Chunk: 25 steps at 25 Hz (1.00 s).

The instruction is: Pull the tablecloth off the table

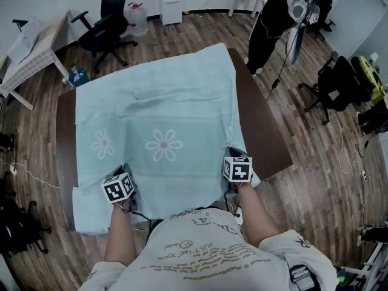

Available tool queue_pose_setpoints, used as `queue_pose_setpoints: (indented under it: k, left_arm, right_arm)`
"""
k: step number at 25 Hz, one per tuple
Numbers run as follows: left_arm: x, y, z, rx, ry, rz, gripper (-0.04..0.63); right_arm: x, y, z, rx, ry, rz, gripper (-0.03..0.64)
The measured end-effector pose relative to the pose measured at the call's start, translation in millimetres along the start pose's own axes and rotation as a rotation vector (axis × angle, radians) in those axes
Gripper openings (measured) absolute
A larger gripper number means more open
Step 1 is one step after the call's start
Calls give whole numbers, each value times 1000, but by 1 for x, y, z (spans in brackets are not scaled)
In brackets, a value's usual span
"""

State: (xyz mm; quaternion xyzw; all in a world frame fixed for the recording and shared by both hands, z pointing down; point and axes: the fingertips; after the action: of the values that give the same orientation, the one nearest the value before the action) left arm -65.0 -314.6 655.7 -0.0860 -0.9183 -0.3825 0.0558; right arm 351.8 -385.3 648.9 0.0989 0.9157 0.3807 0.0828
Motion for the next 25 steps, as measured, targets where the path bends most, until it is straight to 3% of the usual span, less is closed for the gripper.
queue_pose_setpoints:
  k: [13, 19, 25]
  left_arm:
    - [-83, -39, 68, -143, 164, -105, 12]
    - [-106, -64, 113, -253, 199, -142, 13]
    - [-119, -93, 174, -413, 204, -183, 13]
  right_arm:
    - [114, -68, 67, -241, -285, 130, 16]
    - [149, -99, 105, -344, -356, 184, 16]
    - [172, -125, 159, -479, -406, 201, 17]
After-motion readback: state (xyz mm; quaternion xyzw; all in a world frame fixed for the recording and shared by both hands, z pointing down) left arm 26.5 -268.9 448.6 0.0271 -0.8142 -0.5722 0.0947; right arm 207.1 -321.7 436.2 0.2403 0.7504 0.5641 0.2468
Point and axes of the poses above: the fingertips, and each gripper's own axes: z backward along the fingers, x to its left, y out of its underside, and after that the axes turned 4 degrees about -y, right-handed
